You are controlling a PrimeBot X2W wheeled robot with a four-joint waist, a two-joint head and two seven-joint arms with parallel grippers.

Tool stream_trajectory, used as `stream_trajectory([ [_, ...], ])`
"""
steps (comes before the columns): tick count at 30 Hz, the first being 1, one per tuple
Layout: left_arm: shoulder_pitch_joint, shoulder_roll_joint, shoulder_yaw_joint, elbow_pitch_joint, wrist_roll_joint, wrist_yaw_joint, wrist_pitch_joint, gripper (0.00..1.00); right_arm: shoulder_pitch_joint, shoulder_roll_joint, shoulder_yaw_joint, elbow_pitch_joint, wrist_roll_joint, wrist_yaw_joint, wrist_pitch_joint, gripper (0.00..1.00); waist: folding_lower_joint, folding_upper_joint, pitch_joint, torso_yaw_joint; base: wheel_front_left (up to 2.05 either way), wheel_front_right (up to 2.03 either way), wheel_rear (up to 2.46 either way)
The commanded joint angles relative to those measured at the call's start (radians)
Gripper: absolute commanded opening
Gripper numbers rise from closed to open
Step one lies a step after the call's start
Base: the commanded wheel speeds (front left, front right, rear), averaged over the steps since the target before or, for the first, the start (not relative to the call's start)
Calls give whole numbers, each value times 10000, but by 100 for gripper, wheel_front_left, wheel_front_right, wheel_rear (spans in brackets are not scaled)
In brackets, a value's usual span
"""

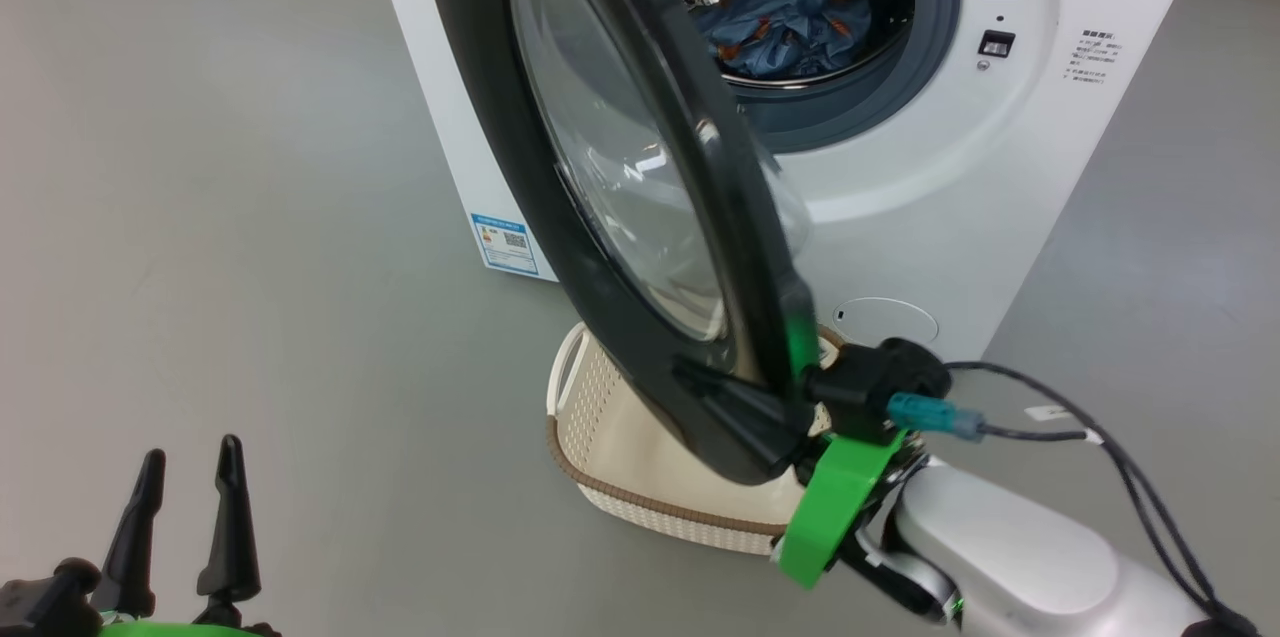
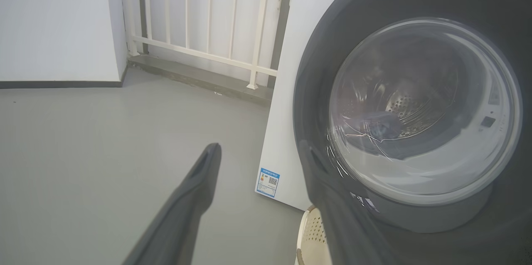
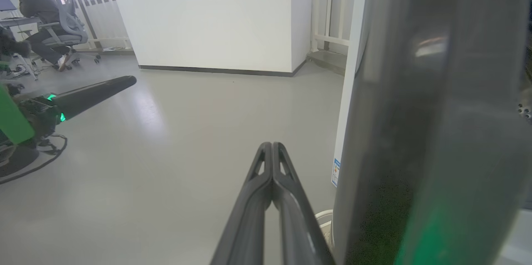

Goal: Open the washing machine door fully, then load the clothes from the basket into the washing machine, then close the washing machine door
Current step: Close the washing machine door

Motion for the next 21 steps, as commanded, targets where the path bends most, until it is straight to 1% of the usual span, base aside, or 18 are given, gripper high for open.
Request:
stream_trajectory([
  [1, -480, 277, 336, -169, -42, -34, -65, 100, -118, -140, -254, -37, 124, -4, -51, 0, 0, -1, 33, 17, 0, 0, 0],
  [5, -514, 281, 362, -189, -71, -34, -65, 100, -100, -375, -750, 109, 62, -4, -51, 0, 0, -1, 182, 29, 0, 0, 0],
  [12, -666, 359, 315, -232, -168, -34, -65, 100, -251, -765, -1984, 343, -178, -4, -51, 0, 0, -1, 705, -38, 0, 0, 0],
  [21, -1269, 497, 142, -313, -333, -34, -65, 100, -1348, -1349, -2735, 1035, -345, -4, -51, 0, 0, -1, 1805, 56, 0, 0, 0],
])
